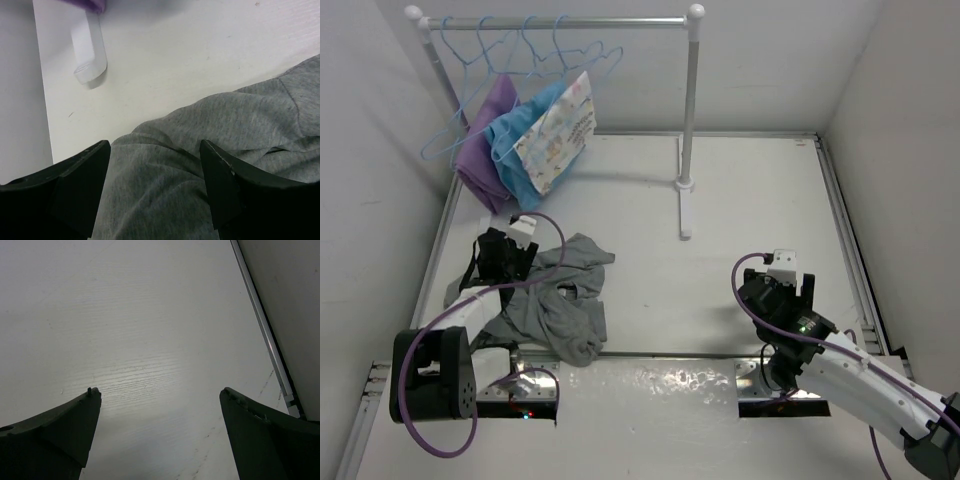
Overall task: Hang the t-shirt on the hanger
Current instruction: Pick up the hanger from the clothesline.
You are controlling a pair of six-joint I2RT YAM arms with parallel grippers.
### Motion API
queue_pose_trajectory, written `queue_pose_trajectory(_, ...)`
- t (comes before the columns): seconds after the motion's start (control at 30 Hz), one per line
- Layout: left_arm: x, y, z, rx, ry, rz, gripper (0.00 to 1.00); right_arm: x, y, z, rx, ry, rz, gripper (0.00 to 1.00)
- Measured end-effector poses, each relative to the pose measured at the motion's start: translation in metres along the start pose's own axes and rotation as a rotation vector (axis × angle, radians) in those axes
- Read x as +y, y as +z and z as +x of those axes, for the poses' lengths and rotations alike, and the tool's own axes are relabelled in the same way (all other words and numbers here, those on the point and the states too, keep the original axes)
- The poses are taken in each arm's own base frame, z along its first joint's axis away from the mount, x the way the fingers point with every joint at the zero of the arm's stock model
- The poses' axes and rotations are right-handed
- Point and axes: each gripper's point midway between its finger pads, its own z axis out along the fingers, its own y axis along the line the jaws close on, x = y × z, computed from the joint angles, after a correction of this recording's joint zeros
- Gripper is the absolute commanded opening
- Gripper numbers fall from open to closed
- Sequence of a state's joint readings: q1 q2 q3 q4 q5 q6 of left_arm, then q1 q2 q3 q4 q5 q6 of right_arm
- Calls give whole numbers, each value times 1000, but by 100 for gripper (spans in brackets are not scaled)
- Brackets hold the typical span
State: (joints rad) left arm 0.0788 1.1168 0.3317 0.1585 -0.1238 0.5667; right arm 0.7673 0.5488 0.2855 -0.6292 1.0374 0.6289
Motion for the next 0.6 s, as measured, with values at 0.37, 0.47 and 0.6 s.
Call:
queue_pose_trajectory(0.37, -34, -38, 26, 146, 237, 319, 57, 0, 0, 0, 0, 0, -1, 99)
queue_pose_trajectory(0.47, -51, -76, 24, 186, 356, 558, 56, 0, 0, 0, -1, -2, -1, 99)
queue_pose_trajectory(0.6, -46, -126, -10, 134, 424, 706, 53, 0, -1, -2, -7, 6, -6, 99)
